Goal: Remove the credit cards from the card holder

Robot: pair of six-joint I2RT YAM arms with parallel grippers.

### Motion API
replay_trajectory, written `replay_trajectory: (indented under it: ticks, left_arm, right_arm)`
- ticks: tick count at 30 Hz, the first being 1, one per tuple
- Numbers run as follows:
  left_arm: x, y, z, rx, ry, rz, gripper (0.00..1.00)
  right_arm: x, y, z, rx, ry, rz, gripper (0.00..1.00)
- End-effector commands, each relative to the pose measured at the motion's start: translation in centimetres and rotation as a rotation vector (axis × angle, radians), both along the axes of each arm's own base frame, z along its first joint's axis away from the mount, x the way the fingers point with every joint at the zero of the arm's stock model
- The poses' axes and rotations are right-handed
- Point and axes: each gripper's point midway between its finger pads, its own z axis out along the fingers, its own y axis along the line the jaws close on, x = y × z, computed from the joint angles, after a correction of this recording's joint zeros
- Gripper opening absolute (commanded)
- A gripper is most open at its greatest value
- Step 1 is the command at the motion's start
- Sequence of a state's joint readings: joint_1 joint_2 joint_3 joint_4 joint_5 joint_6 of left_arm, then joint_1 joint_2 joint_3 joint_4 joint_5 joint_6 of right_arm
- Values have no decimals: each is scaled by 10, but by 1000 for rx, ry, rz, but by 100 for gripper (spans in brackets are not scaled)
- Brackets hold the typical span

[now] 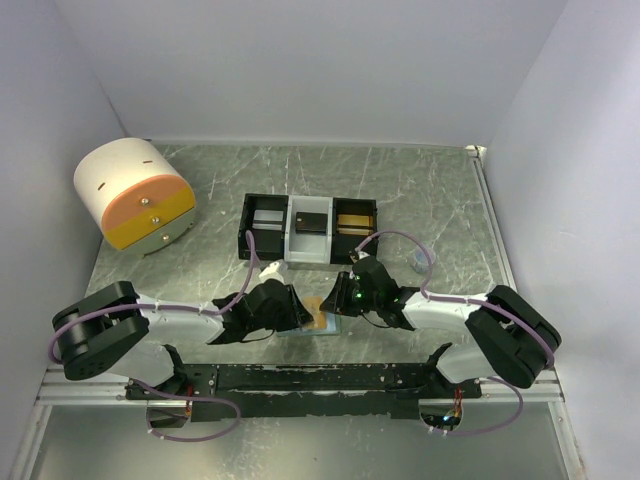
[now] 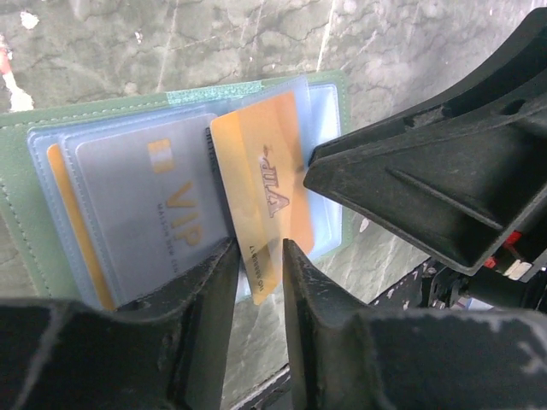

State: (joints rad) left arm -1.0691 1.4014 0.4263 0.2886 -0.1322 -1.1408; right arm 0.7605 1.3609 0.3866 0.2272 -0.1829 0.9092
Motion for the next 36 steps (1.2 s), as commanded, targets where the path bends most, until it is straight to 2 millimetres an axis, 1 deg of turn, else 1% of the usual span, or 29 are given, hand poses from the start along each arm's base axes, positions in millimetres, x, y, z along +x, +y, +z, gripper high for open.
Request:
replay_trajectory:
  ticks: [1,4,9,14,17,19,21,24,26,27,29,33,36]
  left_arm:
    - [4,3,0,-6,-12,25,37]
    - [4,0,3,-22,-15,20,34]
    - [6,6,4,0,-16,45,22]
    - [5,9,6,-5,-23,45,13]
    - [4,9,5,-6,-26,36,7]
    - [3,9,4,-2,-22,32,7]
    - [3,8,4,-1,-19,30,7]
    - [3,7,6,-3,-23,27,7]
    - [4,7,7,1,-26,25,7]
    - [4,6,8,3,-26,25,7]
    - [5,6,8,8,-27,22,7]
    - [4,3,10,2,-28,11,9]
    - [4,0,13,-9,-31,-1,14]
  right_arm:
    - [-29,-41,-44,-196,122,-14,27]
    - [-29,-40,-43,-193,121,-15,27]
    - [-28,-39,-40,-191,116,-13,27]
    - [-18,-37,-28,-226,62,40,28]
    - [-10,-27,-14,-216,36,77,29]
    - [-5,-22,-1,-201,10,84,31]
    - [2,-13,16,-164,-37,100,32]
    - [3,2,35,-82,-67,146,32]
    - [0,14,42,-20,-61,176,32]
    - [-3,18,41,7,-48,184,32]
    - [-6,21,35,28,-18,179,32]
    - [-7,8,6,-47,56,109,32]
    - [-11,0,-8,-69,84,74,32]
